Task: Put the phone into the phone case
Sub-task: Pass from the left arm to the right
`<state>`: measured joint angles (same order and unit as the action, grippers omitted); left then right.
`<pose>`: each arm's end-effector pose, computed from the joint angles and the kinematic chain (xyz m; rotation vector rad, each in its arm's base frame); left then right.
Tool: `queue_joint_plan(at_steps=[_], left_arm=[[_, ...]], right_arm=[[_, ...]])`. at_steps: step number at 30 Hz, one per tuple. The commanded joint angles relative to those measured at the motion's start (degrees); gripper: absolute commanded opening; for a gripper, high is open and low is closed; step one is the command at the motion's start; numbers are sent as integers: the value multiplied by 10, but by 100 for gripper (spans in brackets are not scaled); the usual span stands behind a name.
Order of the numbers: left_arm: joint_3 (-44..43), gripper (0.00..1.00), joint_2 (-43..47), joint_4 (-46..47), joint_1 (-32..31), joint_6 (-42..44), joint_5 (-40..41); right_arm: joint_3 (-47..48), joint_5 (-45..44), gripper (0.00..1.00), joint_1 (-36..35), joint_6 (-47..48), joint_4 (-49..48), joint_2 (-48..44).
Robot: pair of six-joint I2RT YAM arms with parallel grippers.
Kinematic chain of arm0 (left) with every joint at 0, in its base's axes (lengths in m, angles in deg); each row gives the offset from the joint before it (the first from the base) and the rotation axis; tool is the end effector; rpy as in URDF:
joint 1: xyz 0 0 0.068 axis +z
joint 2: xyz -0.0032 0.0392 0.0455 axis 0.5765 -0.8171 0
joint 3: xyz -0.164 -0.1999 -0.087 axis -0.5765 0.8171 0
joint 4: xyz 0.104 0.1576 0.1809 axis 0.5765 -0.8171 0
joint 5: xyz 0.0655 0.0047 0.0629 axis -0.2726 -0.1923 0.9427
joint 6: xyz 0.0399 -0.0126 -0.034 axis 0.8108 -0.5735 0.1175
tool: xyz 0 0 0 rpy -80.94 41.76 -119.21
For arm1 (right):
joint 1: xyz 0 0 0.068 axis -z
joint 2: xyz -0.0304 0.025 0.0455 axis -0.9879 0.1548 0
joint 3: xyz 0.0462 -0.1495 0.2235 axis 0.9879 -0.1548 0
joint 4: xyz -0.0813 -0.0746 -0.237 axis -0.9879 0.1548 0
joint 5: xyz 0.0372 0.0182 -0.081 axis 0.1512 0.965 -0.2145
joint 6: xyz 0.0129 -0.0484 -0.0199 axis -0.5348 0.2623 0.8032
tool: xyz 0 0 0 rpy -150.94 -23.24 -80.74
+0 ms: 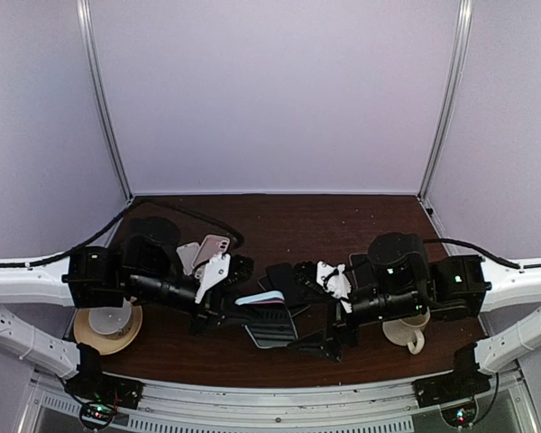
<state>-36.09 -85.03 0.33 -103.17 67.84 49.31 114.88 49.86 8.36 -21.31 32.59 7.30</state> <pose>0.0853 -0.2432 0.2883 1.4530 1.6872 -1.0401 0.0675 0.2484 0.2926 -1.4342 1.6771 1.0363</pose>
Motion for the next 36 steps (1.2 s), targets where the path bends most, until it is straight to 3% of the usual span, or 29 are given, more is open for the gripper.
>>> queue_joint_plan(at_steps=[1, 4, 13, 18, 24, 28, 34, 36], left_arm=[[-56, 0, 36, 23, -2, 30, -55], [-65, 0, 38, 27, -2, 23, -77], [-88, 0, 26, 29, -2, 16, -114], [-94, 0, 9, 49, -2, 9, -133], [-100, 0, 6, 49, -2, 12, -138], [-102, 0, 4, 41, -2, 13, -133], [-104, 0, 3, 35, -2, 13, -98], [-103, 17, 3, 31, -2, 13, -75]], right_arm=[[50, 63, 98, 0, 49, 59, 9], [50, 64, 92, 0, 67, 60, 4], [74, 88, 47, -1, 90, 68, 15], [77, 82, 44, -1, 87, 54, 26], [90, 69, 27, 0, 89, 57, 33], [97, 50, 0, -1, 79, 53, 31], [94, 21, 0, -1, 61, 22, 14], [90, 18, 0, -1, 53, 3, 5]])
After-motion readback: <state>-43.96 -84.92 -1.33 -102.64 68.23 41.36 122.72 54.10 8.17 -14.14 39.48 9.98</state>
